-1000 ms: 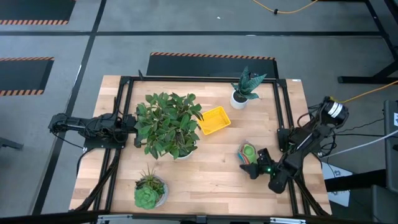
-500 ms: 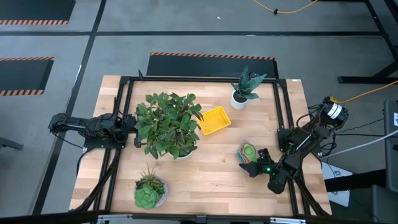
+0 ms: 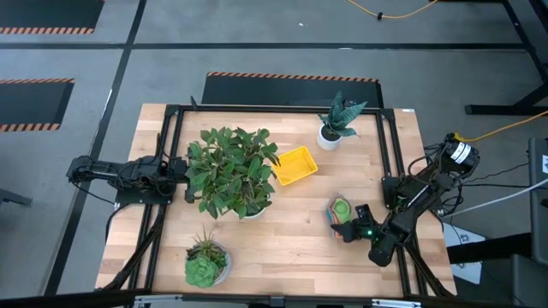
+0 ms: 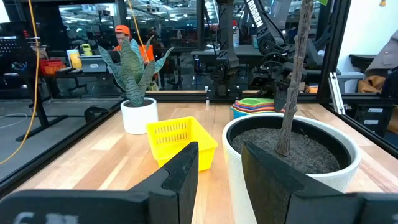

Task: Nest measuring cups in basket
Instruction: Put the nested measuring cups into the yellow basket

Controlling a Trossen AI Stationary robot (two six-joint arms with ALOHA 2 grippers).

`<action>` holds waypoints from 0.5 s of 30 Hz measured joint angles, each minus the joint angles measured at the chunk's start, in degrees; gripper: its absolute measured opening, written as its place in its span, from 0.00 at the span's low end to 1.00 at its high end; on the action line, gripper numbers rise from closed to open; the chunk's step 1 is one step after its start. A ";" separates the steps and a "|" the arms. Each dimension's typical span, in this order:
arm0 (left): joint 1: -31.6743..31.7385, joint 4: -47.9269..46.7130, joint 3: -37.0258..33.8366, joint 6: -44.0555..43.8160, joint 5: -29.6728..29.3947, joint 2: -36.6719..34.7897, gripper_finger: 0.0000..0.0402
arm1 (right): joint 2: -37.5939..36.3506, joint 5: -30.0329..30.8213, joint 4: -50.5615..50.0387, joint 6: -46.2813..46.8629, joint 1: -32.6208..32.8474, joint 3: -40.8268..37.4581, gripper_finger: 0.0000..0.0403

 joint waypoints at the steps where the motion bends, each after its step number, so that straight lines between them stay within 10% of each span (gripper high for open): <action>1: 0.00 -0.01 0.00 0.00 0.00 -0.01 0.29 | 0.00 -0.27 0.00 0.77 -0.02 0.00 0.42; 15: 0.00 0.00 -0.01 0.00 0.01 -0.01 0.29 | 0.00 -0.39 -0.01 4.87 -1.55 0.00 0.42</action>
